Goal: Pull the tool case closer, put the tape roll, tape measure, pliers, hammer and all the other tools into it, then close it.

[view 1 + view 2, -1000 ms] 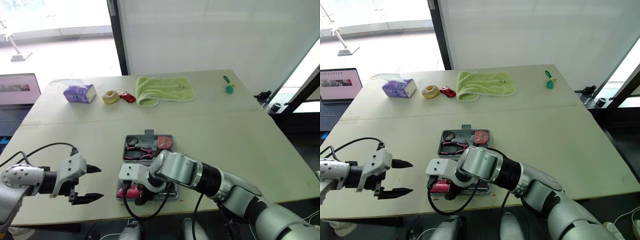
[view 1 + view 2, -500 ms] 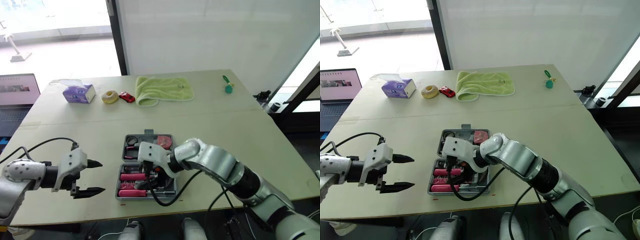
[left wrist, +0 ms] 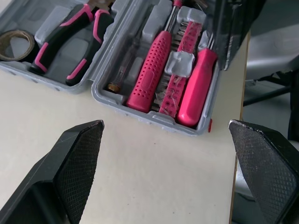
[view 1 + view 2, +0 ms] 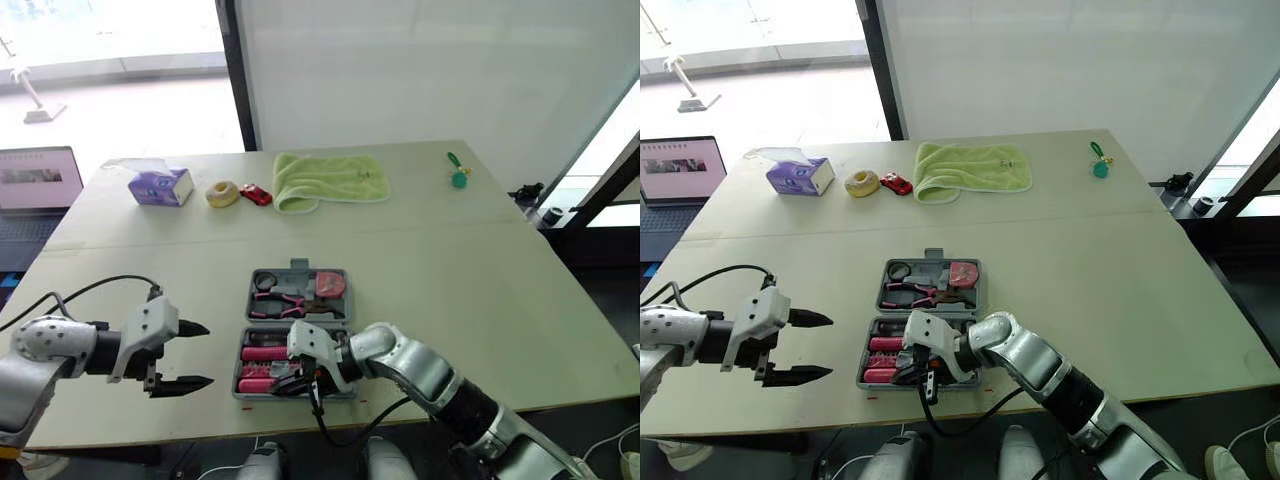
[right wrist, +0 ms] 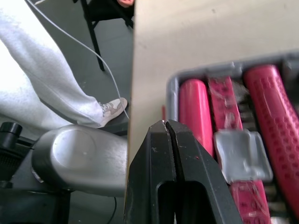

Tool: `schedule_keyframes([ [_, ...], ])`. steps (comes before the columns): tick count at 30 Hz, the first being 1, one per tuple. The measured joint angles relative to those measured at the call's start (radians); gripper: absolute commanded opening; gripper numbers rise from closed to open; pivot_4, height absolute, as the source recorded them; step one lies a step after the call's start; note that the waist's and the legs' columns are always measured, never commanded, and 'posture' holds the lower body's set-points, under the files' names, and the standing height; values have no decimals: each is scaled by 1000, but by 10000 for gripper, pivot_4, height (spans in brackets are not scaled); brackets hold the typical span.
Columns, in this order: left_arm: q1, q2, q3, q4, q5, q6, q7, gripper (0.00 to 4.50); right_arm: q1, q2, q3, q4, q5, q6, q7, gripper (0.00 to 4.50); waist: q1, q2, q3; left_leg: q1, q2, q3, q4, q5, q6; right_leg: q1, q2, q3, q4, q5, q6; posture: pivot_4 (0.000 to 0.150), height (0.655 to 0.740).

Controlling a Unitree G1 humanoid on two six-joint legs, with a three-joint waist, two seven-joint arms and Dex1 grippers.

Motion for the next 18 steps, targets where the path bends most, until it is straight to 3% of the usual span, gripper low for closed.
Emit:
schedule_keyframes([
  [7, -9, 2, -3, 5, 10, 10, 6, 45000, 19, 29, -58, 90, -9, -103, 58, 360, 4, 0, 0, 1, 0, -1, 1, 0, 0, 2, 0, 0, 0, 0, 0, 1500, 7400],
  [15, -117, -42, -7, 88, -7, 23, 28, 45000, 37, -44, -312, -228, 157, 115, 14, 360, 6, 0, 0, 0, 0, -3, 1, 0, 0, 2, 1, -1, 0, 0, 0, 1500, 7400],
  [18, -188, -81, -29, 201, 36, -31, 60, 37159, 47, -150, -411, -266, 158, 107, 4, 0, 14, 0, 0, 1, -1, -1, 2, 0, 0, 4, -1, -1, -1, 0, 0, 1500, 7400],
])
